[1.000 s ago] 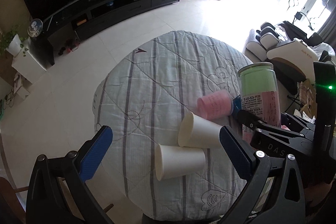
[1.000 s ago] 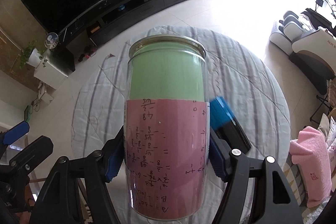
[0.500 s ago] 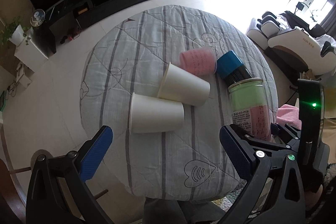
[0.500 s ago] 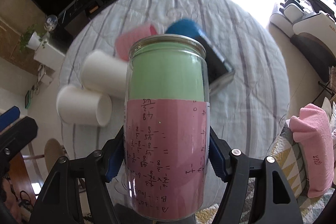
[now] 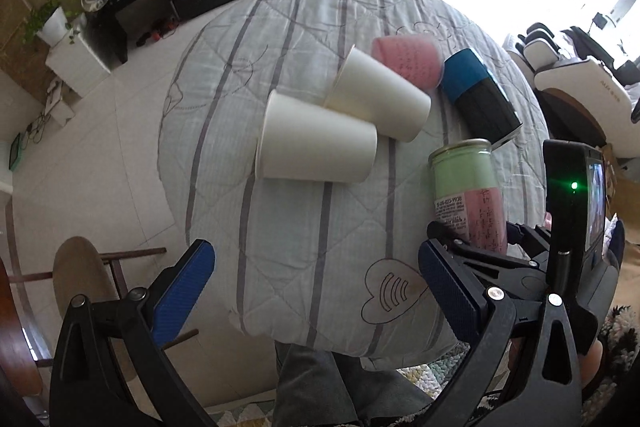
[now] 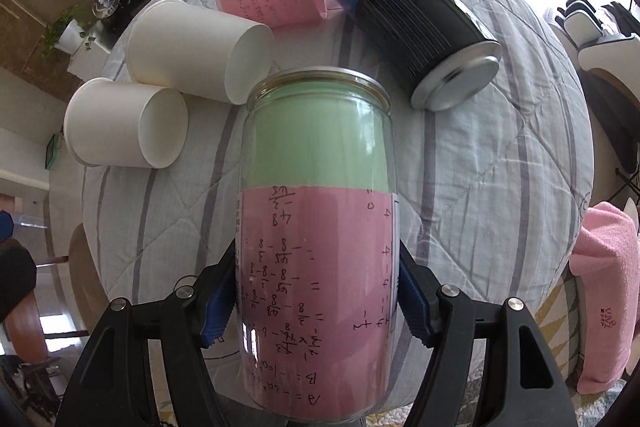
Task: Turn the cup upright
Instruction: 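Rotate the held jar upright and lower it onto the quilt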
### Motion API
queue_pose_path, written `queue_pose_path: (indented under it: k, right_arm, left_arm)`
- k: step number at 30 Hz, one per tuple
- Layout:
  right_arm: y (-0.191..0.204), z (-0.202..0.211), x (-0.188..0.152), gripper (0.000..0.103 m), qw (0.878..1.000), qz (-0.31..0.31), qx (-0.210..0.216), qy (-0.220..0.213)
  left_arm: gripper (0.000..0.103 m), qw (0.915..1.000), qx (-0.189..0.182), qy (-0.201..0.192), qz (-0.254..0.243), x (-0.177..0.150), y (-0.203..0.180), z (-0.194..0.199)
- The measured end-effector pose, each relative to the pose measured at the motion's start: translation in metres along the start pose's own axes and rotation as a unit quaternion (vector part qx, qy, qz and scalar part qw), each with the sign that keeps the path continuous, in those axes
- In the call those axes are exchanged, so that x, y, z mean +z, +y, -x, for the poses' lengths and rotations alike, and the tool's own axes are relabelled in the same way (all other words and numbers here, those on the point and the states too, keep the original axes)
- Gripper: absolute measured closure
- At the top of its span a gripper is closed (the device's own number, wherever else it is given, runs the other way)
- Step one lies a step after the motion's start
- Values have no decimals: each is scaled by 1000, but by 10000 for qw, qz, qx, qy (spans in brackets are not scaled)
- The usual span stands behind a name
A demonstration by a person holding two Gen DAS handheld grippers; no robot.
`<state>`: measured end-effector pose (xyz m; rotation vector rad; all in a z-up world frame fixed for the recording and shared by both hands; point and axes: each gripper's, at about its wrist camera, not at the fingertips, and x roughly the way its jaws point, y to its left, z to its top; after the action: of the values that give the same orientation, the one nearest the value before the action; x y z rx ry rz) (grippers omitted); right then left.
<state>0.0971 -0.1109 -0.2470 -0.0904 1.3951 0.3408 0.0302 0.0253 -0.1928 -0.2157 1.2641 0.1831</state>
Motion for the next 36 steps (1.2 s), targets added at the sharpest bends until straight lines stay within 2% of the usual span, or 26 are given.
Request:
queue_pose_path:
  k: [6, 10, 14, 17, 21, 25, 32, 36]
  right_arm:
    - [18, -11, 0, 30, 9996, 93, -187, 209]
    - [25, -7, 2, 25, 9997, 109, -100, 183]
    - [18, 11, 1, 24, 9999, 122, -10, 7]
    - [15, 20, 1, 24, 9997, 156, -172, -77]
    - [15, 38, -1, 23, 9992, 261, -103, -293]
    - [9, 61, -5, 22, 9974, 406, -228, -543]
    - [-12, 96, -11, 22, 9950, 270, -405, -874]
    - [-33, 107, -11, 22, 9937, -8, -549, -973]
  left_arm:
    - [0, 10000, 30, -63, 53, -8, 0, 8]
    - [0, 9999, 28, -107, 86, -7, 0, 12]
    - [0, 9998, -27, -216, 53, -5, -3, 21]
    - [0, 9996, -63, -274, 5, -4, -7, 27]
    - [0, 9992, -88, -388, -44, -2, -13, 38]
    - [0, 9983, -164, -549, -124, 2, -24, 48]
    - [0, 9962, -411, -658, -393, 2, -57, 53]
    - [0, 9949, -540, -640, -569, 3, -80, 47]
